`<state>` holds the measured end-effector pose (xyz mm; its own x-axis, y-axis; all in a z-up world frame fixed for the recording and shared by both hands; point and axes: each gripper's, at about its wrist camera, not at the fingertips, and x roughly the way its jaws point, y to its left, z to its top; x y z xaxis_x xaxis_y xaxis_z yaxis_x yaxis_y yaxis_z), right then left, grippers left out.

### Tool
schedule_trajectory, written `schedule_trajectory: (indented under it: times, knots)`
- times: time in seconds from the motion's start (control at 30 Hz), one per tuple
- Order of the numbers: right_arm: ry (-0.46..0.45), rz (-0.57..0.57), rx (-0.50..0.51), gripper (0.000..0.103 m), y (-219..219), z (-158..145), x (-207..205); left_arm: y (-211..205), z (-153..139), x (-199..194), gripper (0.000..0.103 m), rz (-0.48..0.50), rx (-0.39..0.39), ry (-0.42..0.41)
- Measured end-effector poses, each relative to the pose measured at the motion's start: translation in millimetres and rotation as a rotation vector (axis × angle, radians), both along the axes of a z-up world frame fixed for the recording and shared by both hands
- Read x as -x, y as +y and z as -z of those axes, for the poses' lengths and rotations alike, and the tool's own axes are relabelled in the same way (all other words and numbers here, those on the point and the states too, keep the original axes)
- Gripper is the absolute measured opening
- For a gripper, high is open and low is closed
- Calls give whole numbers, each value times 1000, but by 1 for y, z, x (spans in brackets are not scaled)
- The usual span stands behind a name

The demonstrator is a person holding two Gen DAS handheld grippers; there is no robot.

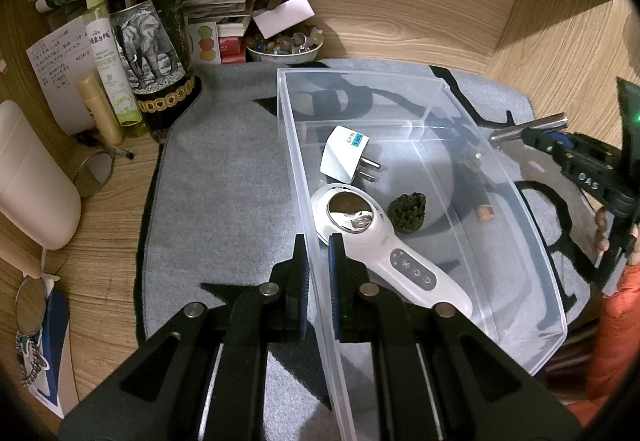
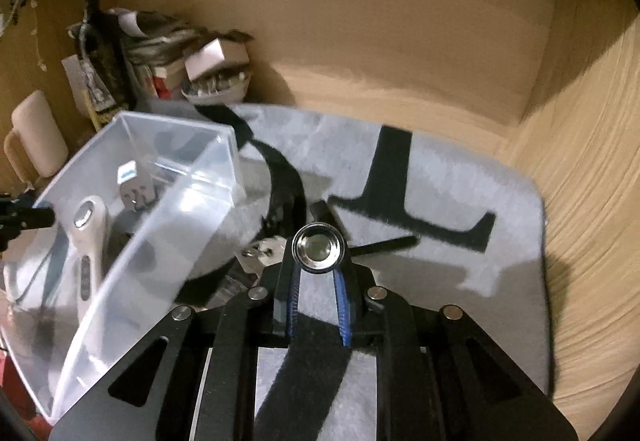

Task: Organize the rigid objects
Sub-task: 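Grasp the silver metal cylinder by its end with the right tool, then carry the silver cylinder over the box and open the right tool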

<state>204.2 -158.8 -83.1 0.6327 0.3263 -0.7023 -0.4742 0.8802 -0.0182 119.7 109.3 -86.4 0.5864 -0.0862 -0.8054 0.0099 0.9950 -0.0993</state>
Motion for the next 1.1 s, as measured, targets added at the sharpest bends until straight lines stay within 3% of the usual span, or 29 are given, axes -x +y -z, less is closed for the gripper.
schedule_trajectory:
  times: [0.33, 0.8, 1.1]
  knots:
    - [-101, -43, -53, 14, 7, -41, 25, 0, 0, 0, 8, 0, -1, 0]
    - [-257, -201, -162, 14, 52, -97, 64, 0, 0, 0, 9, 0, 0, 0]
    - [-223, -259, -128, 14, 83, -82, 63, 1, -2, -2, 9, 2, 2, -1]
